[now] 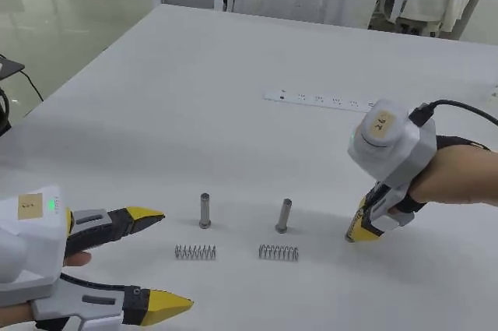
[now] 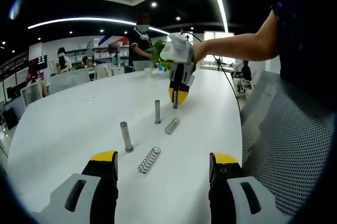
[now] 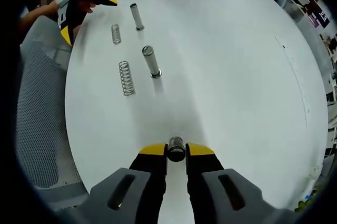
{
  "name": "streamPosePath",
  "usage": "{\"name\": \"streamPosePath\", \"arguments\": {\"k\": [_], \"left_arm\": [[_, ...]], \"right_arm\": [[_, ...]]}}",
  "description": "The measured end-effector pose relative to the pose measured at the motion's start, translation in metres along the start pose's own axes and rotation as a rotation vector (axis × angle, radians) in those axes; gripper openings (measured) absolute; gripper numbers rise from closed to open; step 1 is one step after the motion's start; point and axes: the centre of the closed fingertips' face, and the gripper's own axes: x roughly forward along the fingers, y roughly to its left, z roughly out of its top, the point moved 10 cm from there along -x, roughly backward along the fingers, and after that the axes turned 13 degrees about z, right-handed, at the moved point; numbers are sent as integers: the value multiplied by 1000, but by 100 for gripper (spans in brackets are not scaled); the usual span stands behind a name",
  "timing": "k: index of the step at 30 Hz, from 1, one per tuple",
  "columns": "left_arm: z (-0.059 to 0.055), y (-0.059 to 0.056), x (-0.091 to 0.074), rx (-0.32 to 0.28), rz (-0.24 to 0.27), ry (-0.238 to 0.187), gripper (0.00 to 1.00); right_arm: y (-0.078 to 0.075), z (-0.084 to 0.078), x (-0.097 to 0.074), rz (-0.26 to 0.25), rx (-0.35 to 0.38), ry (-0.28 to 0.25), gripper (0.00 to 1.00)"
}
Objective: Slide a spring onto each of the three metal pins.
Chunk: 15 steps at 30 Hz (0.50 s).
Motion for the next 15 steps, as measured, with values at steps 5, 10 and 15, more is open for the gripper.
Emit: {"name": "streamPosePath", "arguments": {"k": [5,10,15], "left_arm": [[0,0,0,-1,-1,1,66],[-1,0,0,-3,-4,2,66],[-1,-1,1,-3,-7,3,66]], "right_arm": [[1,0,-1,-1,1,-11,17],[2,-4,-2,-11,5,-19,21],[3,-9,-4,-14,18,-31,22]]}}
